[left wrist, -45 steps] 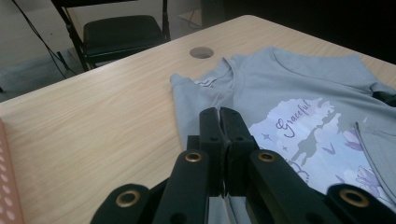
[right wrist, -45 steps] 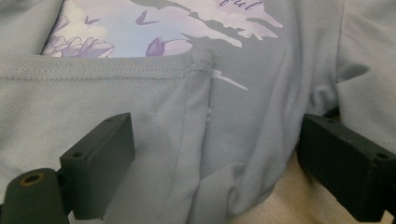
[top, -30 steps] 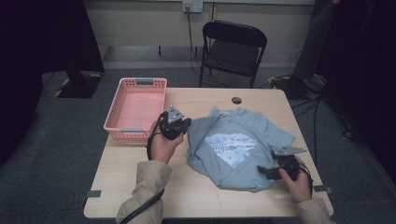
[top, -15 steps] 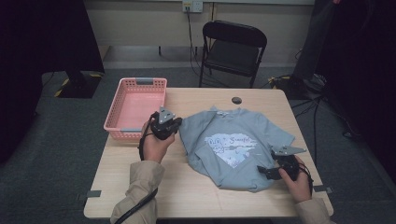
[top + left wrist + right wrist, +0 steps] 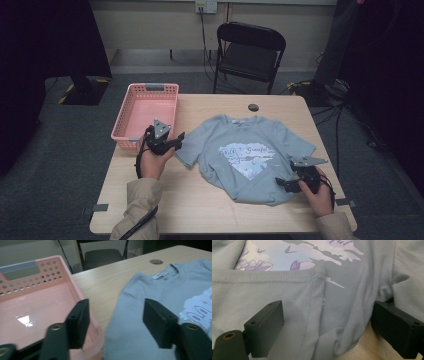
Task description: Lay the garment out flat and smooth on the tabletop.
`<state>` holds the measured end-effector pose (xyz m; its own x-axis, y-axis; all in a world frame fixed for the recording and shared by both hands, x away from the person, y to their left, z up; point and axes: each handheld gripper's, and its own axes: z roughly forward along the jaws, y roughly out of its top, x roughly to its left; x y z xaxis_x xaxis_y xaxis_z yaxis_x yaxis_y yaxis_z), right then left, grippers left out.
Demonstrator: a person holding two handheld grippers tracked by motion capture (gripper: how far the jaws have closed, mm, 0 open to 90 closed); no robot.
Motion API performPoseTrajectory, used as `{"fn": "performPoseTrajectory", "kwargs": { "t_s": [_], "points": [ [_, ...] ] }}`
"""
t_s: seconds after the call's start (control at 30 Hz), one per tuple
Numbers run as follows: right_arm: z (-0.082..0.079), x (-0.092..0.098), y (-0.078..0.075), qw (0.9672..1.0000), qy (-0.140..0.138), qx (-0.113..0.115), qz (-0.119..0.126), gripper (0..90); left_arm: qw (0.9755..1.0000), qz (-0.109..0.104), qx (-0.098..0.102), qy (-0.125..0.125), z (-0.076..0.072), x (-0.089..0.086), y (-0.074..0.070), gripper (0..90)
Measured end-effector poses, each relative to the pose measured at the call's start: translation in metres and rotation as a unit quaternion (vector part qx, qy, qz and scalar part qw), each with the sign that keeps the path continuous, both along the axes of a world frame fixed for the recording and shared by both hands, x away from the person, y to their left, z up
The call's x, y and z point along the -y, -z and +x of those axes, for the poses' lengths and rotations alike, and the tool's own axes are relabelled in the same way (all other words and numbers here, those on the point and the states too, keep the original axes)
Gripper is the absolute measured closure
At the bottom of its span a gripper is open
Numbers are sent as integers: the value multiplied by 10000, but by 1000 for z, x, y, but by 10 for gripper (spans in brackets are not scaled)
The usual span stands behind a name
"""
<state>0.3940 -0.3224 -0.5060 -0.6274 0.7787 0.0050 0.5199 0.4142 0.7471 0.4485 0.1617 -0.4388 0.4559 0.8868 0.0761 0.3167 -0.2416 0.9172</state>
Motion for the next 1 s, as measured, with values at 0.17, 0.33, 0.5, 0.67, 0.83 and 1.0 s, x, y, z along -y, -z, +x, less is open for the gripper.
{"fn": "performPoseTrajectory", "kwargs": {
  "t_s": [0.17,0.33,0.5,0.67,0.83,1.0],
  "points": [
    [0,0,0,10000,0,0,-1,102,9995,-151,-149,238,-6,12,4,267],
    [0,0,0,10000,0,1,-1,103,9980,-221,-313,497,-11,26,12,211],
    [0,0,0,10000,0,1,-2,103,9958,-361,-445,720,-16,38,23,174],
    [0,0,0,10000,0,1,-2,103,9928,-415,-558,973,-26,46,38,160],
    [0,0,0,10000,1,0,-1,103,9893,-343,-619,1272,-40,57,50,160],
    [0,0,0,10000,1,0,-1,102,9858,-69,-723,1515,-49,70,63,160]
  ]
}}
